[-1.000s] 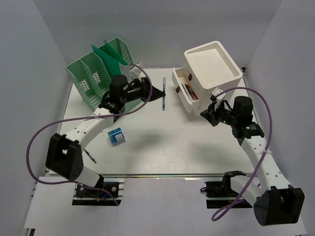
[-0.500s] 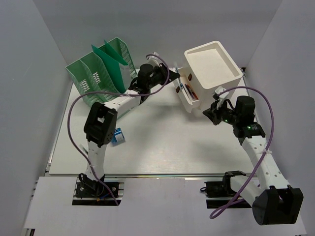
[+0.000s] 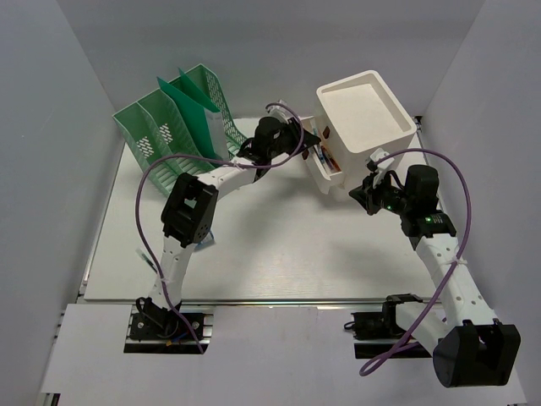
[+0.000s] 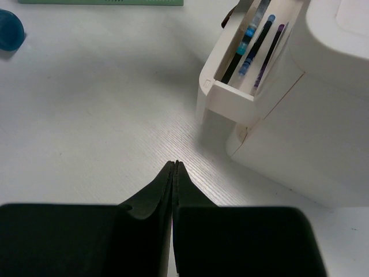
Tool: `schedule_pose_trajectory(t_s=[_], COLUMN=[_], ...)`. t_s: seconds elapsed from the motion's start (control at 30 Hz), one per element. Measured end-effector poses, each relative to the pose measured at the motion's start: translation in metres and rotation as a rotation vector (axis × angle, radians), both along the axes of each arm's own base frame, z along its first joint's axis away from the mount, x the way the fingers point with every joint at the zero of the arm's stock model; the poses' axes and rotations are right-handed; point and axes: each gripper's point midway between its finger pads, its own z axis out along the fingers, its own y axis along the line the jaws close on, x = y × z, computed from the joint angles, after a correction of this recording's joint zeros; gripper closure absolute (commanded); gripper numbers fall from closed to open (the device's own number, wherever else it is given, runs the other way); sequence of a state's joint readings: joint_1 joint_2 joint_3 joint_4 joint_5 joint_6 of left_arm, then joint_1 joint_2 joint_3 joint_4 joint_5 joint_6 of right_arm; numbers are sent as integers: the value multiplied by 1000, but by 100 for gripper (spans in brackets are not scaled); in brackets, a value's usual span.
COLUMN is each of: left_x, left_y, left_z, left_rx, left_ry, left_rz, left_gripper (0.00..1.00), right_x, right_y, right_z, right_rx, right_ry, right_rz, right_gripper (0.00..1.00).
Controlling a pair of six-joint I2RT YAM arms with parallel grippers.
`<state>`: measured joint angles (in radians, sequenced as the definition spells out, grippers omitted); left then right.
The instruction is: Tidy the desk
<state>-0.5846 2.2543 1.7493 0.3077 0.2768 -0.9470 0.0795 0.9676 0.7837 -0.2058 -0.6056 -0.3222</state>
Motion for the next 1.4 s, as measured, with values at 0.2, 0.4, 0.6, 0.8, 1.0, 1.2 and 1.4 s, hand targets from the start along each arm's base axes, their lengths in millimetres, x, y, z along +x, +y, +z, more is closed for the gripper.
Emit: schedule_pose_trajectory(t_s=[0.2,0.4,0.6,0.8,1.0,1.2,1.4], left_x=[3,7,-19,-89,-153,-158,-151], left_y=[-3,-7,7,58,125,163,195], left_z=[10,42,26,5,25,61,81], left_rx=[6,-17,42,264,446,551,628], left_ry=[-1,-57,-36,-70,-260,-416,-469], left_rz=[-3,-11,-45,-131,-136,-7,151], left_gripper=[50,65,100,69,24,19,18], right_x=[0,-2,-10,-23,-12,22,88], right_y=[0,2,9,26,72,120,150], right_z=[0,1,3,-7,-24,-42,-40], right_rx=[0,4,-25,-54,-153,-357,-570], right_ry=[0,-4,-61,-83,-19,11,-44], right_rz=[1,21,120,227,294,233,28], right_gripper=[100,100,95,97,100,100,100])
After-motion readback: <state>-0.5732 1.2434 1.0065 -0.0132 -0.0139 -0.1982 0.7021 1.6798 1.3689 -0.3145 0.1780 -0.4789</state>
